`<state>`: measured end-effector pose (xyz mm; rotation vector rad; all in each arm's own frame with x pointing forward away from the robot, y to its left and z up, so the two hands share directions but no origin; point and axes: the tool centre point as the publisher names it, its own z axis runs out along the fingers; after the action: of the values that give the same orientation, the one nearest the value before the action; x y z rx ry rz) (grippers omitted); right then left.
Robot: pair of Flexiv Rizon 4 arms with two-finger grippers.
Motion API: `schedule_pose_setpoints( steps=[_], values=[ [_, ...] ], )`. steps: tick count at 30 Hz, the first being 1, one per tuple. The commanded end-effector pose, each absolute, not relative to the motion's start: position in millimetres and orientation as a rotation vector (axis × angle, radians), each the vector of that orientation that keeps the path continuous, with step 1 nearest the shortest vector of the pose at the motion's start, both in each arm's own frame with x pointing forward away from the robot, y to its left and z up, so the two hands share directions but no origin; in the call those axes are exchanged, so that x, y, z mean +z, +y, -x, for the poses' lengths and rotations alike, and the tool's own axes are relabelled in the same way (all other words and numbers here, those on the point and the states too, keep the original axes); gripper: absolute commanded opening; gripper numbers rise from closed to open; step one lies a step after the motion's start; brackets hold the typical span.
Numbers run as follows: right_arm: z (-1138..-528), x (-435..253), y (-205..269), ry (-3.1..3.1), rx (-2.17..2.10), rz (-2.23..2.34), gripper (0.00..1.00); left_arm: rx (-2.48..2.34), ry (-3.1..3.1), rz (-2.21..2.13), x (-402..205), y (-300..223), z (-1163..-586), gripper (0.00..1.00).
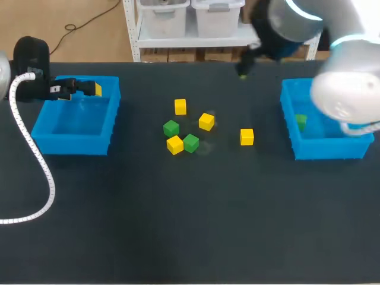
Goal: Put the green cubes in the right bin and the yellow cubes in the left bin.
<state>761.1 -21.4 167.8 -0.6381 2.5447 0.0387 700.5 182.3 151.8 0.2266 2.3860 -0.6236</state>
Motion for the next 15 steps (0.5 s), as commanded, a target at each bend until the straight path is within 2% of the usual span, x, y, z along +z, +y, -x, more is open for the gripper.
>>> schedule_pose_setpoints(
  steps=[1,8,15],
  values=[
    [-772,162,45,2.583,0.024,0.845,1.00,-0.634,2.377,-0.231,150,184,-700,1.00],
    [-771,141,109,2.596,0.059,1.006,1.00,-0.634,2.377,-0.231,150,184,-700,1.00],
    [-767,122,142,2.630,0.109,1.065,1.00,-0.634,2.377,-0.231,150,184,-700,1.00]
  ],
)
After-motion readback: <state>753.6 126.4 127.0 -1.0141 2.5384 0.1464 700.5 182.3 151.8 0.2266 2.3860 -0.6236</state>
